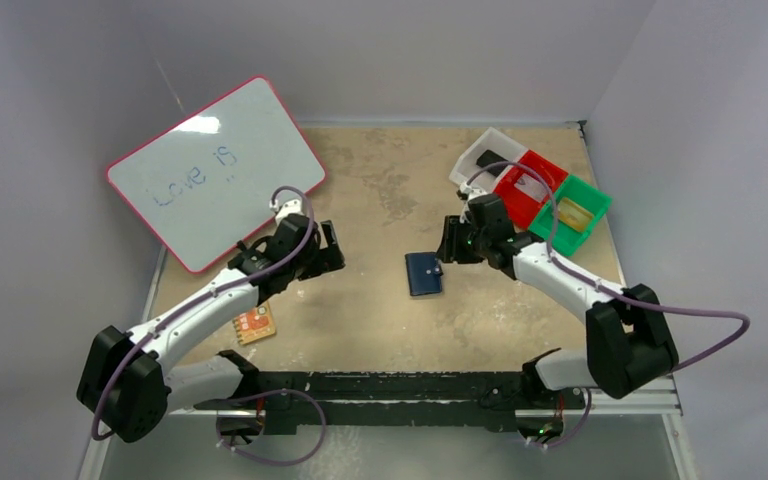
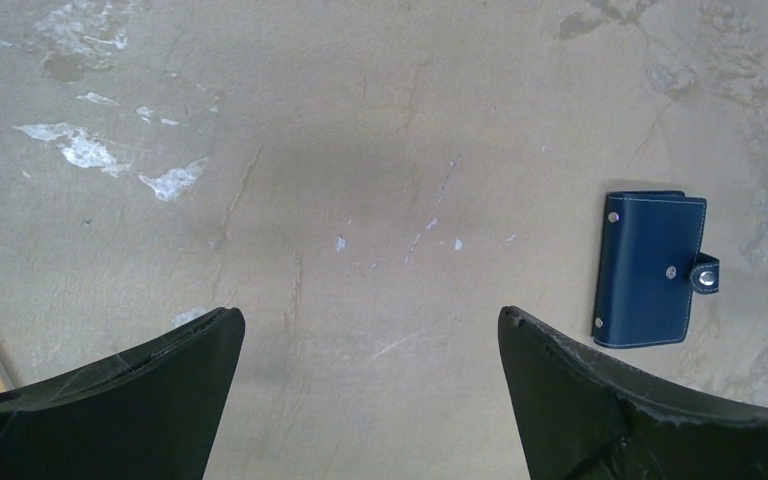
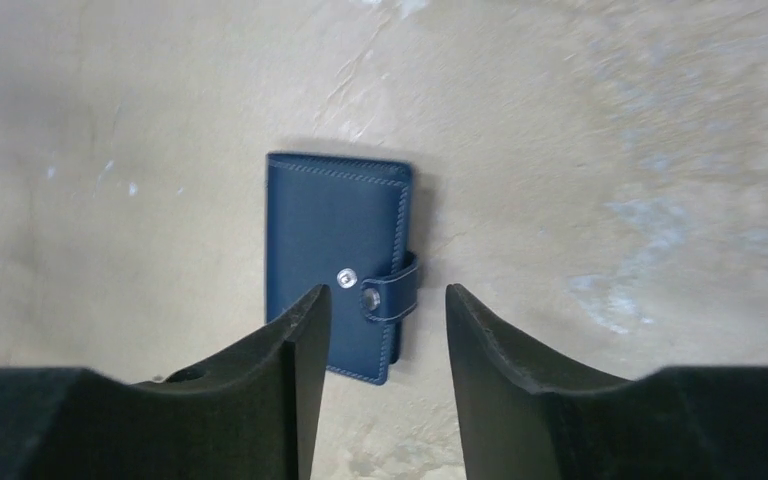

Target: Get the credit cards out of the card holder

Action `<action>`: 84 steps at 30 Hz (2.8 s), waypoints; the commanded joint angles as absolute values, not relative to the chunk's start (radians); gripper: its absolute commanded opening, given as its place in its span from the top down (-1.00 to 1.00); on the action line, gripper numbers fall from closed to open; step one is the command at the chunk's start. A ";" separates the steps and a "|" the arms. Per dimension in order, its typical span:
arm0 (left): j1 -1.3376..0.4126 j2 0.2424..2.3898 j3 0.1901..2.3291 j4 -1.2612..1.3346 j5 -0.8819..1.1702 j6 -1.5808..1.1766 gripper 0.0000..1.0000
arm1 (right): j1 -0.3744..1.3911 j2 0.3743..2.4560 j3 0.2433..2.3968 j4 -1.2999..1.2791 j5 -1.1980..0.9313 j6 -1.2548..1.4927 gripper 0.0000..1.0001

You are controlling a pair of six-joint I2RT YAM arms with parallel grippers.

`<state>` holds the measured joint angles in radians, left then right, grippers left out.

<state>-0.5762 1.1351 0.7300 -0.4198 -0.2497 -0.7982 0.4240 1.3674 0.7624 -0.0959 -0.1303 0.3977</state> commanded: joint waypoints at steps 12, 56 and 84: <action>-0.693 1.289 0.884 -0.348 -0.255 -0.749 -0.98 | 0.401 1.602 0.922 -0.062 -0.177 0.433 -0.14; -0.702 1.090 0.822 -0.361 -0.433 -0.796 -0.98 | 0.096 1.674 1.352 -0.251 0.233 0.425 -0.43; -0.701 1.033 0.807 -0.416 -0.486 -0.776 -0.98 | 0.064 1.902 1.332 -0.190 0.117 0.417 -0.31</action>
<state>-0.7010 1.0595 0.8059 -0.4351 -0.4591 -0.7891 0.0624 1.9667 1.3811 -0.2050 0.1780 0.4358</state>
